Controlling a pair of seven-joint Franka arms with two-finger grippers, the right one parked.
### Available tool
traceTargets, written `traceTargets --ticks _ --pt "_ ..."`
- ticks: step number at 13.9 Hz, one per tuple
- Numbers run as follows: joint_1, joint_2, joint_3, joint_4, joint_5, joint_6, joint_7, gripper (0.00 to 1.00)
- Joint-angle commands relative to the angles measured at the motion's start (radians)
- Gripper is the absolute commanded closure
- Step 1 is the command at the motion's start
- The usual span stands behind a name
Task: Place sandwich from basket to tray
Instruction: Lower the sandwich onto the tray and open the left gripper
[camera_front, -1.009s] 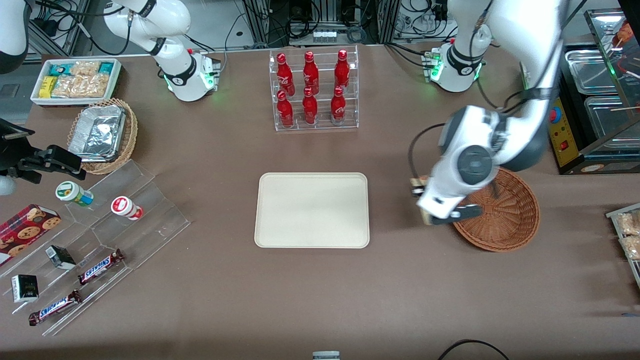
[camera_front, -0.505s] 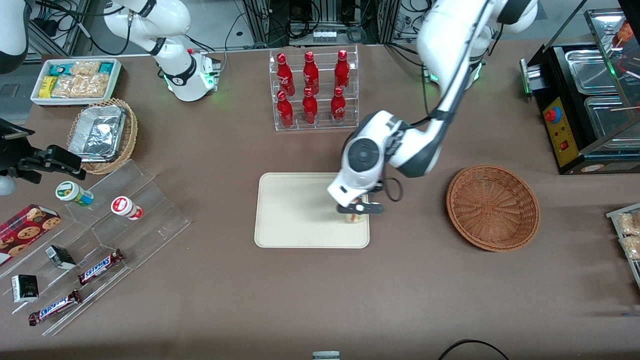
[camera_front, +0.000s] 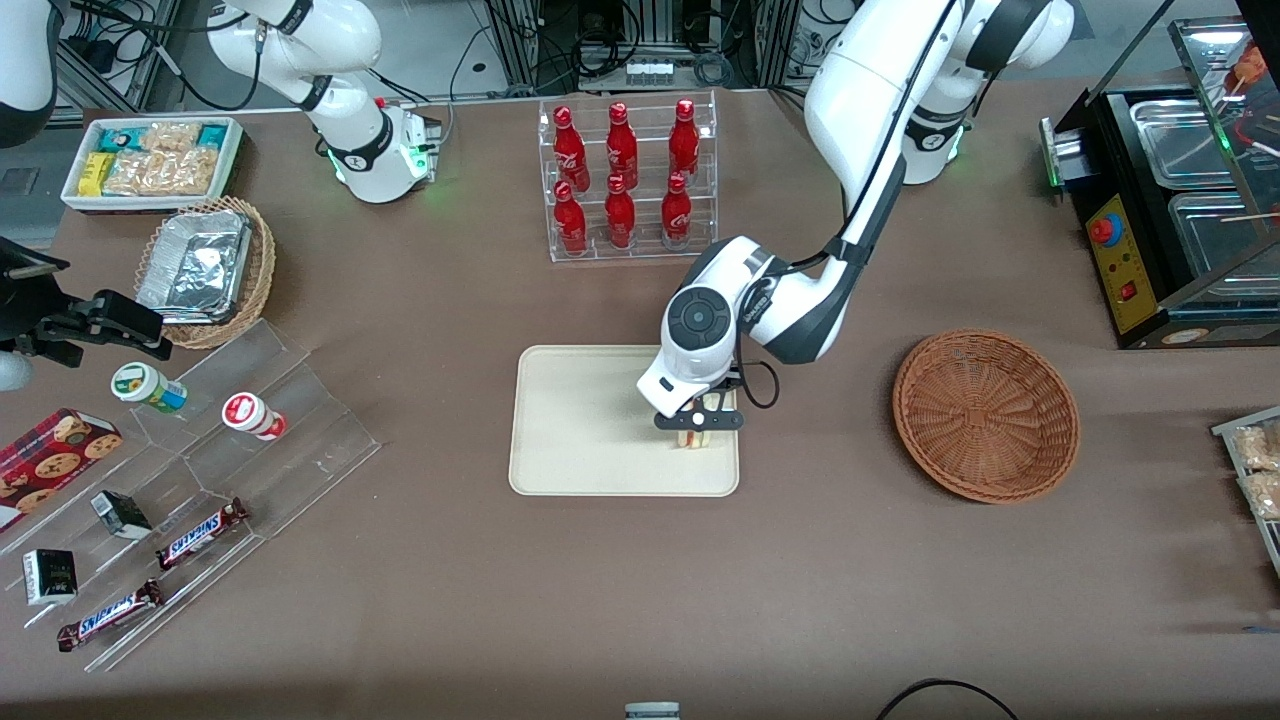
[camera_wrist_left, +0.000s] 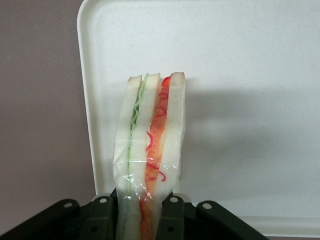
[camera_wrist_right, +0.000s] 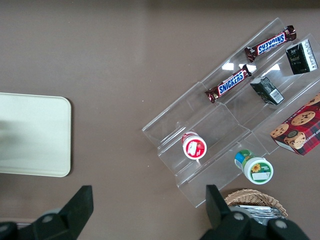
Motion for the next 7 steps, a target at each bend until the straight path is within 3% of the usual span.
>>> traceTargets --ticks 1,6,7 --pt "-0.006 0.042 0.004 0.054 -0.007 0.015 -0.020 0.68" --pt "-0.006 0.052 0.004 0.063 -0.005 0.018 -0.032 0.53" --pt "-0.004 0.051 0.004 0.063 -0.004 0.018 -0.032 0.46"
